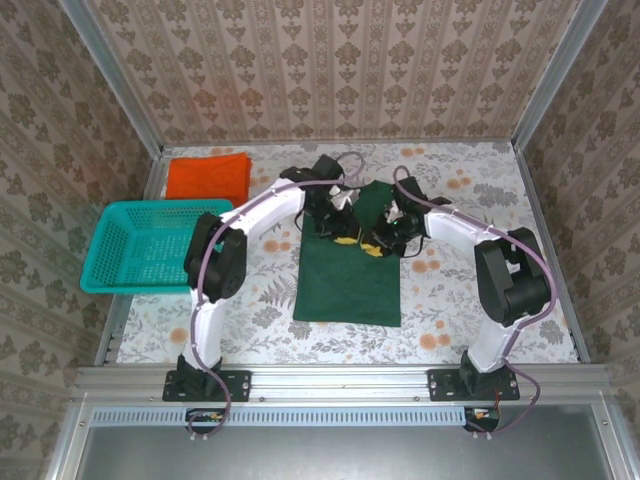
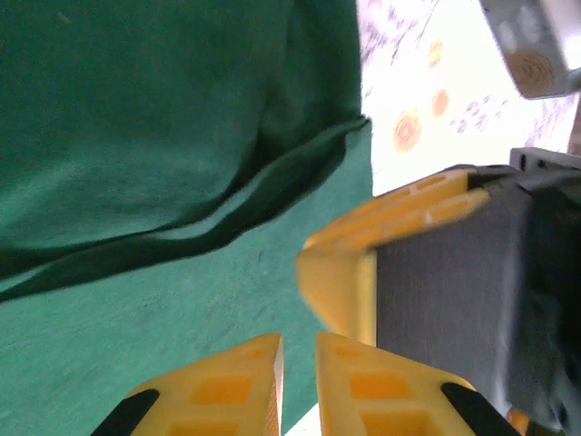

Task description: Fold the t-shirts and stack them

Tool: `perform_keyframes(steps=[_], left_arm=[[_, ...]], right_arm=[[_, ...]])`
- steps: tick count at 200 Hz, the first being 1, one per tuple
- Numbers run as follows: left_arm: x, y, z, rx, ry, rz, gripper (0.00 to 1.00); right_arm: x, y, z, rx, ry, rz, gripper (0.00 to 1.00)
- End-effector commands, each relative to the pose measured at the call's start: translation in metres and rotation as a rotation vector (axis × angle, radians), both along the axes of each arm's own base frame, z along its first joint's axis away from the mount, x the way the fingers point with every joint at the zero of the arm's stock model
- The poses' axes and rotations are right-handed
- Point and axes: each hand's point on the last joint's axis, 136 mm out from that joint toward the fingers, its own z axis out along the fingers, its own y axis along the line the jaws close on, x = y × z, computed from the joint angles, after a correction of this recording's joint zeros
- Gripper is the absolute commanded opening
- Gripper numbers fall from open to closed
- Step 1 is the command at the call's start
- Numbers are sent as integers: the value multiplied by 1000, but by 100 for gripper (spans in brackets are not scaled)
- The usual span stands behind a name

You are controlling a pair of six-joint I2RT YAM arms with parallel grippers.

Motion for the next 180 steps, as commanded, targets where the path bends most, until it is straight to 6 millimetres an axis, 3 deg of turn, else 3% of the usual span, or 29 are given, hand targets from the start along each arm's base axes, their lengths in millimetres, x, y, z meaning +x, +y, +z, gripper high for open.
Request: perform_keyframes(steps=[1, 26, 48, 67, 87, 140, 180], left_arm=[[-4, 13, -19, 41, 61, -29, 17], [3, 31, -53, 174, 36, 9, 18], [12, 51, -80, 266, 18, 91, 19], [15, 59, -95, 299, 33, 140, 20], [14, 65, -103, 344, 27, 143, 20], [22, 79, -93, 385, -37, 198, 26], [37, 65, -62, 253, -82, 240, 32]], right_arm=[[6, 7, -17, 21, 54, -43, 21], [12, 5, -39, -20, 111, -66, 21], [4, -6, -72, -90, 214, -88, 21], [-6, -17, -94, -121, 284, -127, 22], [-10, -23, -104, -113, 312, -166, 25], [-19, -46, -97, -75, 320, -266, 38], [-8, -52, -77, -15, 275, -296, 45]])
